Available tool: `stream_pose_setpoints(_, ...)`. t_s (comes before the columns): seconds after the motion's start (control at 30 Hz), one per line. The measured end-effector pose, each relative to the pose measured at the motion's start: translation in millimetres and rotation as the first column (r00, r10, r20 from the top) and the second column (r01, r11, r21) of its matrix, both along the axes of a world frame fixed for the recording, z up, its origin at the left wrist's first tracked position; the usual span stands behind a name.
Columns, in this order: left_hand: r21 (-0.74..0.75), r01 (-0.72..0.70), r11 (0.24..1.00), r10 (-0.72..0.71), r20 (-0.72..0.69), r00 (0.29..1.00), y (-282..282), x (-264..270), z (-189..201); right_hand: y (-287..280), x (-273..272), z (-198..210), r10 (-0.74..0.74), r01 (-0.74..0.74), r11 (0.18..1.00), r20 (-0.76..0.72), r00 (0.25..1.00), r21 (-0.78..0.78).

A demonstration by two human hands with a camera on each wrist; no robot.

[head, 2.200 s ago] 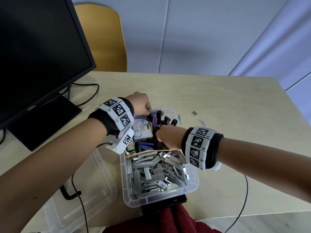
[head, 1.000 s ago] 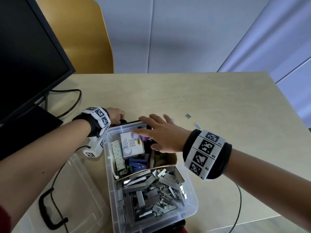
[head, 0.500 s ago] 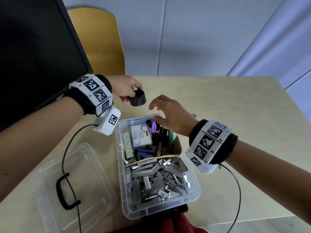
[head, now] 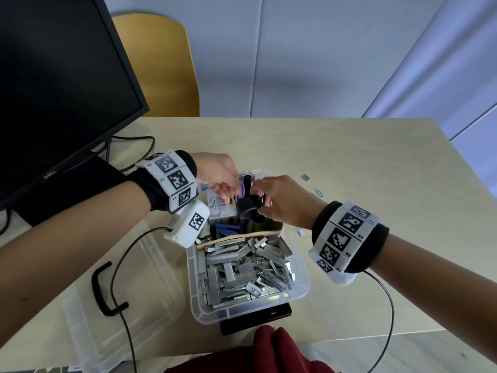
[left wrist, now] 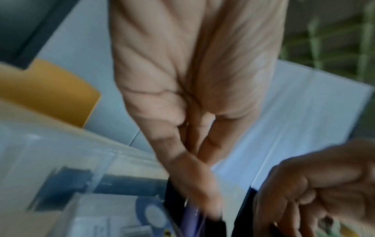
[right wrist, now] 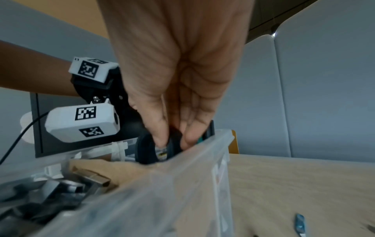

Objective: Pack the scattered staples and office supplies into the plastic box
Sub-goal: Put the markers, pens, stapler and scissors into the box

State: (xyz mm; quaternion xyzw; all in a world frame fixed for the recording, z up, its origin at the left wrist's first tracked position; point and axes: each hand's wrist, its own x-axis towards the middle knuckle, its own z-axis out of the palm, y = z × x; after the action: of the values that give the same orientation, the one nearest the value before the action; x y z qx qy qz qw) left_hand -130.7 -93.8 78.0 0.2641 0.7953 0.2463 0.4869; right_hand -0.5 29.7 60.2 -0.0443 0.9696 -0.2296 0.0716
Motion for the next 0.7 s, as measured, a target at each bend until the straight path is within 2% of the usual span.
stream_pose_setpoints(0.07,0.023,0.015,1.0,-0.01,-0.197,0.98,4,2,-2,-1,1,-2,0.012,-0.017,0.999,0.132,0.991,0.041)
stream_pose_setpoints(0.13,0.048,0.027,0.998,-0.004,-0.415,0.91,8,4,-4,-6,1,-4,0.028,-0.041,0.998,0.215,0.976,0.056)
stream_pose_setpoints(0.2,0.048,0.04,0.998,-0.011,-0.506,0.863,10,5,-5,-11,-2,-5,0.06,-0.086,0.992,0.248,0.967,0.095)
stream_pose_setpoints(0.33,-0.063,0.101,0.993,-0.119,-0.49,0.863,14,8,-13,-21,-7,-11,0.085,-0.146,0.974,0.316,0.945,0.174)
stream_pose_setpoints(0.4,-0.071,0.088,0.994,-0.111,-0.477,0.872,15,8,-14,-22,-7,-13,0.087,-0.151,0.974,0.331,0.94,0.172)
stream_pose_setpoints(0.57,-0.091,0.109,0.99,-0.141,-0.523,0.841,19,1,-17,-26,-14,-18,0.089,-0.161,0.97,0.347,0.934,0.183)
stream_pose_setpoints(0.7,-0.077,0.087,0.993,-0.113,-0.474,0.873,21,-1,-18,-31,-22,-21,0.078,-0.179,0.959,0.401,0.913,0.221)
